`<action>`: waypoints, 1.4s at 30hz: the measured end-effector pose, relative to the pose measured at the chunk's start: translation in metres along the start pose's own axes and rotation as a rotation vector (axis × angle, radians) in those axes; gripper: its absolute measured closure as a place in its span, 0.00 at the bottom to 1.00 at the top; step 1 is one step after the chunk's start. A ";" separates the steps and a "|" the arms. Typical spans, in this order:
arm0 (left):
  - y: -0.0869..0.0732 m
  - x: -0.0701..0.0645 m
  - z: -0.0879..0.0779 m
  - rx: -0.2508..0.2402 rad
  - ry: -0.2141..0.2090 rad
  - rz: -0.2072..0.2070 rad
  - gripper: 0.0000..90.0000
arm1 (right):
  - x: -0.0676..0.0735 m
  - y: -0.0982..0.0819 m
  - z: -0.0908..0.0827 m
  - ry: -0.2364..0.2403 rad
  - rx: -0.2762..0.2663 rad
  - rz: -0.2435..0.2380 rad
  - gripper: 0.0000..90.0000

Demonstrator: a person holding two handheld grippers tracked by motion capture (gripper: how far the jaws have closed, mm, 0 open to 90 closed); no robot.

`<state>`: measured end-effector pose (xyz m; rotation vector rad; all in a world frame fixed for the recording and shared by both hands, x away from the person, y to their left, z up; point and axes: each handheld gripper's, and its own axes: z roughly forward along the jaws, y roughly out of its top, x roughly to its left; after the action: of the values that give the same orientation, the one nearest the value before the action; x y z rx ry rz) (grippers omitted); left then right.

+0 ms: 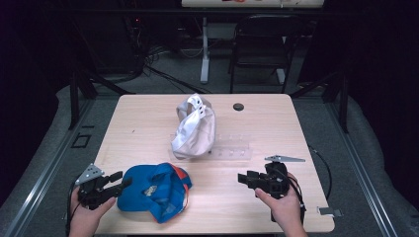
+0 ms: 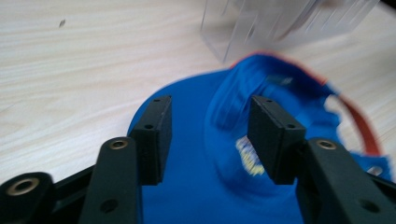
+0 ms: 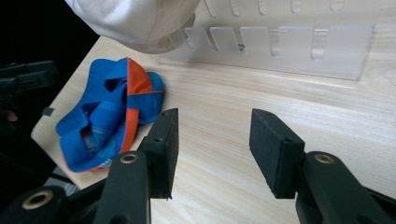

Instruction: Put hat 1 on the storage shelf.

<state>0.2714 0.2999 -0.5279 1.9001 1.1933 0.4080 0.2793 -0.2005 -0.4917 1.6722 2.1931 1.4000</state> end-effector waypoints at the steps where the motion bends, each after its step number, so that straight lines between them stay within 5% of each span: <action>1: -0.003 -0.001 0.001 0.001 0.006 0.010 0.59 | -0.004 -0.008 0.002 0.001 -0.012 -0.011 0.62; 4: -0.009 -0.001 0.002 0.019 0.034 0.045 0.60 | -0.007 -0.015 0.004 0.021 -0.023 -0.015 0.64; 12: -0.020 0.008 0.006 0.063 0.074 0.019 0.57 | -0.011 -0.035 0.016 0.038 -0.013 -0.026 0.64; 19: -0.022 0.000 0.017 0.086 0.023 0.034 0.58 | -0.006 -0.037 0.027 0.033 0.002 -0.020 0.62; 34: -0.023 -0.024 0.040 0.161 -0.045 0.111 0.60 | 0.012 -0.036 0.051 0.108 0.083 0.006 0.61; 41: -0.022 -0.029 0.043 0.177 -0.048 0.148 0.61 | 0.029 -0.031 0.073 0.182 0.178 0.023 0.69; 42: -0.022 -0.030 0.043 0.172 -0.044 0.142 0.60 | 0.026 -0.020 0.065 0.164 0.396 -0.064 0.69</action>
<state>0.2714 0.2585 -0.5668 2.1391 1.0979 0.3458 0.2883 -0.1401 -0.5318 1.6189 2.7376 1.1837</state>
